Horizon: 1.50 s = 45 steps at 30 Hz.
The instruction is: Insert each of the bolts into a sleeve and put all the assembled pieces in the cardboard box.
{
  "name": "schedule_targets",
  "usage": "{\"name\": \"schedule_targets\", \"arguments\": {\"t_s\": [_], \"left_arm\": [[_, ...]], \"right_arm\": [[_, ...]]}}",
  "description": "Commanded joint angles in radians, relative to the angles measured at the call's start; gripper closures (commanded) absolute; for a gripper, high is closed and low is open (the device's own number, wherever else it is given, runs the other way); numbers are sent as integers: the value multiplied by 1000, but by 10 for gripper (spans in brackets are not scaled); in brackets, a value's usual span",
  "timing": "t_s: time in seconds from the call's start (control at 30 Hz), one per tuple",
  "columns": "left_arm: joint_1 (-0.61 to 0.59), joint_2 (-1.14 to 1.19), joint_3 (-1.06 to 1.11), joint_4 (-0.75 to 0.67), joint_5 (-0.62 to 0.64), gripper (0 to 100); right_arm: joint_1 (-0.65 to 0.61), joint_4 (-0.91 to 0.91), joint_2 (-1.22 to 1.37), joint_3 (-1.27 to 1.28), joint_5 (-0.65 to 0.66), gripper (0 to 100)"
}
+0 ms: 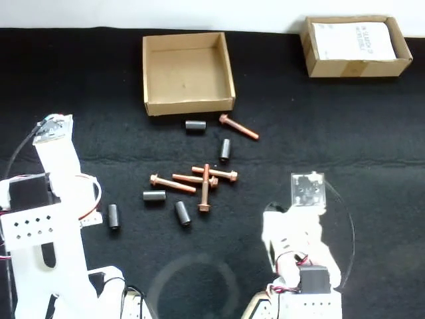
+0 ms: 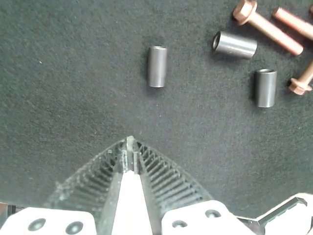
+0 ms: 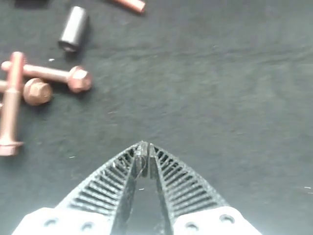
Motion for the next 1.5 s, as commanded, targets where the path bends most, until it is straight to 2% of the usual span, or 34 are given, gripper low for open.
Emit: {"name": "schedule_targets", "arguments": {"t_s": [0.0,0.07,0.17,0.37,0.43,0.6,0.77,0.9,1.03,1.2,1.37,1.47], "left_arm": [[-8,-38,-1,6,0,991],[-8,-93,-1,3,-2,991],[12,-188,-1,3,-2,991],[205,-312,-2,2,0,991],[245,-315,-16,2,2,990],[249,-309,-114,2,2,990],[248,-166,-213,2,2,990],[248,53,-329,2,-2,989],[248,280,-492,0,-3,989],[251,421,-624,-14,0,990],[248,492,-489,-127,-3,990],[242,536,-311,-282,23,991]], "right_arm": [[24,-13,1,-214,157,981],[25,-2,2,-328,222,981],[24,114,36,-455,229,981],[19,318,300,-817,229,981],[19,375,418,-972,229,981],[19,595,719,-1313,229,981],[18,730,952,-1514,210,981],[18,708,997,-1564,68,981],[2,682,1004,-1547,118,981],[-2,549,1003,-1345,106,981],[-93,306,1003,-1093,95,981],[-166,131,1004,-986,95,981]]}}
